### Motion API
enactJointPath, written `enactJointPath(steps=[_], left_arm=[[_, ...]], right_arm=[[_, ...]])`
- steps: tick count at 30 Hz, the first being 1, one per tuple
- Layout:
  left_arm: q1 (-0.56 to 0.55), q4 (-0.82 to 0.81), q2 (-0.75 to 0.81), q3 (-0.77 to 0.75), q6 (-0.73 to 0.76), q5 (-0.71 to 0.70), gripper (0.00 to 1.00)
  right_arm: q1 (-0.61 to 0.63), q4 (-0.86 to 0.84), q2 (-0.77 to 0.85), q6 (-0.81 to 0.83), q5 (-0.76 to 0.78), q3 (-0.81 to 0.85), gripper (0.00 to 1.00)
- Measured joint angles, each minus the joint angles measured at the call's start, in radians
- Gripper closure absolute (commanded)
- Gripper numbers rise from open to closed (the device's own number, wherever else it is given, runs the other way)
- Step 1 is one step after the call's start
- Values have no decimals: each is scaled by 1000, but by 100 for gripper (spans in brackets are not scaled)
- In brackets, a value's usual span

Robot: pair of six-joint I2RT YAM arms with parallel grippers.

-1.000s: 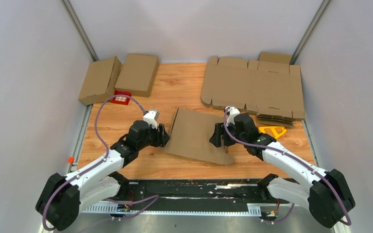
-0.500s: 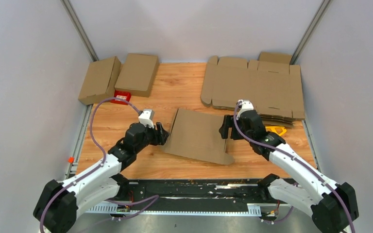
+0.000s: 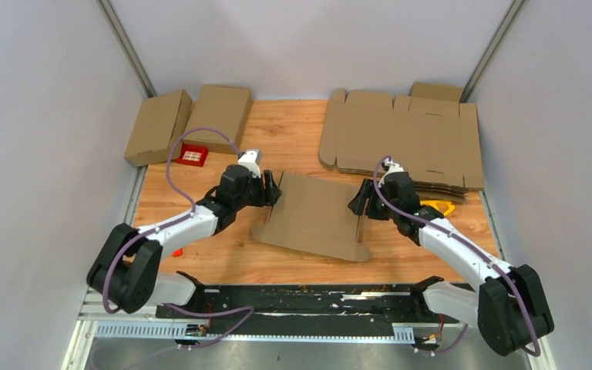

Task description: Fold the paper box

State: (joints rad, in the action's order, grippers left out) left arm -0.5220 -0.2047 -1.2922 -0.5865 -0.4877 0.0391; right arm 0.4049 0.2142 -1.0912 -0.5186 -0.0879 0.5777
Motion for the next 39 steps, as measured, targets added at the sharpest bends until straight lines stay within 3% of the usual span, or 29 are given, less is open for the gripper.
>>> enactJointPath(steps=[6, 7, 11, 12, 17, 22, 27, 29, 31, 34, 37, 39], left_arm=[[0, 3, -126, -68, 6, 66, 50], [1, 3, -139, -73, 7, 79, 55], [9, -6, -171, -80, 25, 109, 85], [15, -9, -172, -80, 24, 114, 90], [41, -16, -190, -102, 66, 129, 93], [51, -10, -206, -123, 103, 128, 85], [52, -6, -205, -124, 136, 114, 79], [53, -6, -202, -124, 149, 99, 73], [55, -2, -198, -124, 161, 85, 59], [51, 4, -174, -111, 180, 90, 45], [37, 3, -99, -57, 180, 106, 28], [23, 11, -32, -24, 174, 101, 22]], right_arm=[[-1, -35, -90, -13, -47, -8, 51], [-1, -40, -106, -14, -57, -8, 54], [-8, -49, -123, -17, -79, -8, 81], [-13, -50, -124, -16, -84, -8, 82], [-18, -59, -138, -22, -107, -6, 83], [-2, -58, -161, -22, -106, 14, 89], [23, -50, -164, -11, -103, 21, 84], [50, -43, -162, -8, -98, 23, 77], [80, -27, -156, -4, -97, 24, 65], [116, -9, -141, 10, -106, 26, 47], [152, 31, -115, 48, -140, 24, 34], [166, 61, -85, 72, -151, 24, 26]])
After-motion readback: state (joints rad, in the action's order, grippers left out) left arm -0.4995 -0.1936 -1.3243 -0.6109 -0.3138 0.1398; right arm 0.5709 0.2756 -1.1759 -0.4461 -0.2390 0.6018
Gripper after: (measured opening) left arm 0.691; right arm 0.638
